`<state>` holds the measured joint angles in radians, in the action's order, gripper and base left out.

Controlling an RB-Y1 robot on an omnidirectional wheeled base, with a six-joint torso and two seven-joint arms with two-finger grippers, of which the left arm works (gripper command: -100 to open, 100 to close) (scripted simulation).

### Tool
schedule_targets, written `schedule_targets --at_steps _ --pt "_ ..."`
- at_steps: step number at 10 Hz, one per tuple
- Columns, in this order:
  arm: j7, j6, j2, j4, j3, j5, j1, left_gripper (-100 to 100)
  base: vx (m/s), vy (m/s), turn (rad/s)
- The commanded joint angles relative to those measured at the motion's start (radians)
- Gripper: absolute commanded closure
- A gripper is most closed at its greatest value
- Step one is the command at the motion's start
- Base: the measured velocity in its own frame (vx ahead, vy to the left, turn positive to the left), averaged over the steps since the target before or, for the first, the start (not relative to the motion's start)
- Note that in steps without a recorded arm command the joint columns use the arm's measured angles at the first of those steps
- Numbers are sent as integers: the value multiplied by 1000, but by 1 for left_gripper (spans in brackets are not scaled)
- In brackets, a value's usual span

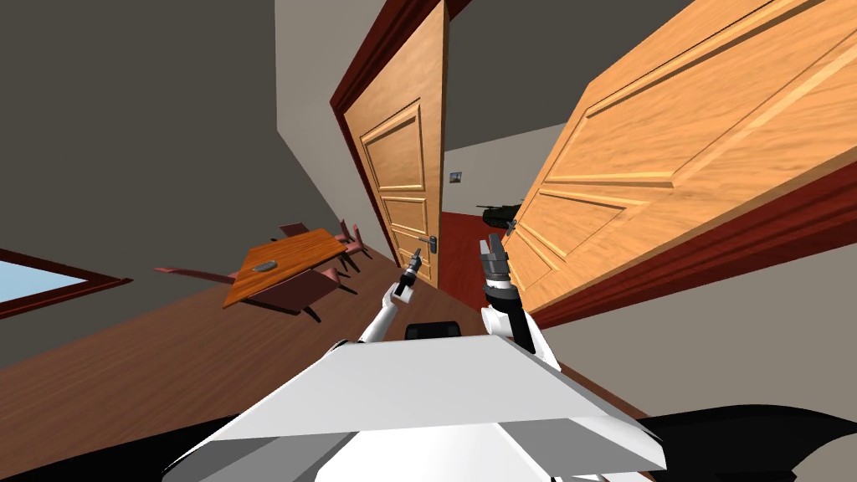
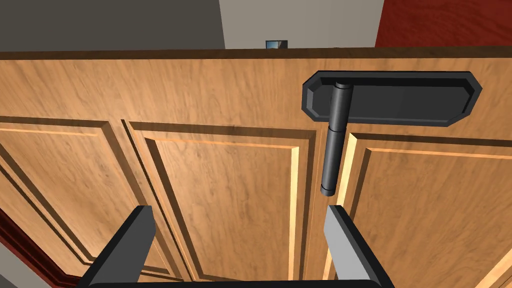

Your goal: Push the door open

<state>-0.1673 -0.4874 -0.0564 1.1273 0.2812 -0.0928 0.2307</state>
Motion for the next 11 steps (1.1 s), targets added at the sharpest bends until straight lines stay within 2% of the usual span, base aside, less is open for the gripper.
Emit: schedule_targets --at_steps 1,2,5,6,11 --pt "-17 3 4 -50 12 -1 33 -100 75 92 -42" --pt "-17 3 4 -56 12 -1 33 -100 56 62 -11" --pt "-42 8 14 -146 33 -4 88 -100 72 90 -33" --pt "-42 8 14 -146 33 -4 88 -100 53 56 -14" --pt "-78 16 32 -272 64 -7 164 -100 62 77 -29"
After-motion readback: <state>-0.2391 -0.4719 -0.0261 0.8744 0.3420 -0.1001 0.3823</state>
